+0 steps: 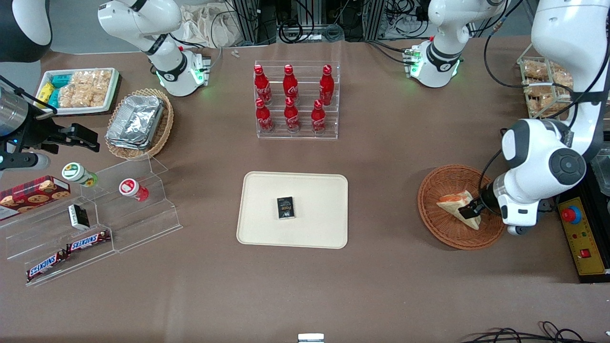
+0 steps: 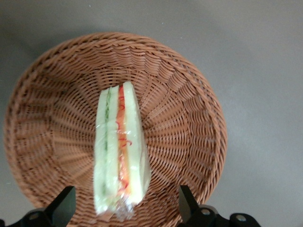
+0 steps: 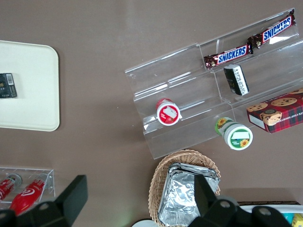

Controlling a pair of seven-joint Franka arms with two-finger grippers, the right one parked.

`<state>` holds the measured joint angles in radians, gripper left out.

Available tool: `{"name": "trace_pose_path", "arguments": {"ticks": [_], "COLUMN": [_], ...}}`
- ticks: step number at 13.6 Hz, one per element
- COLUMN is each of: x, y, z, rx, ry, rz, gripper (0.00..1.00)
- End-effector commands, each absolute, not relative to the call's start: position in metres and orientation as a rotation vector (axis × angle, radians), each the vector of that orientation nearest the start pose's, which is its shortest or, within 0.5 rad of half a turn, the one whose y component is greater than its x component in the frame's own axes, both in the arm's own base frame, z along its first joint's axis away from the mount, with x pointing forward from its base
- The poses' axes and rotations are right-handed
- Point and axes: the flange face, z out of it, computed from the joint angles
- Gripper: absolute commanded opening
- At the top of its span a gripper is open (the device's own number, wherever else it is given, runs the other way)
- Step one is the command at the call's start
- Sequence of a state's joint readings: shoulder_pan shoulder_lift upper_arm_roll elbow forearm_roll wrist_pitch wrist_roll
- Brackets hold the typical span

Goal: Place sandwich from basket to tray
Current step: 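Move the left gripper down over the wrapped sandwich in the basket, then close the left gripper on the sandwich and lift it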

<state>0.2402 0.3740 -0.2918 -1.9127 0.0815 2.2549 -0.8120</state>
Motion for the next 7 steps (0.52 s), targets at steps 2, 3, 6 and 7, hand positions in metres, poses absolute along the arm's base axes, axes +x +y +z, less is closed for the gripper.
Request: {"name": "trace_pose_path", "arguments": {"ticks": [2, 3, 6, 7], "x": [0.609, 0.604, 0.594, 0.593], "y": [-0.024, -0.02, -0.018, -0.018], "z": [0.28, 0.273, 0.261, 0.263], "rx": [-2.934, -2.929, -2.914, -2.897], "ry": [-1.207, -1.197, -1.16, -1.191], "rz": [0.013, 0.006, 0.03, 0.033], "gripper": [0.95, 0.95, 0.79, 0.51]}}
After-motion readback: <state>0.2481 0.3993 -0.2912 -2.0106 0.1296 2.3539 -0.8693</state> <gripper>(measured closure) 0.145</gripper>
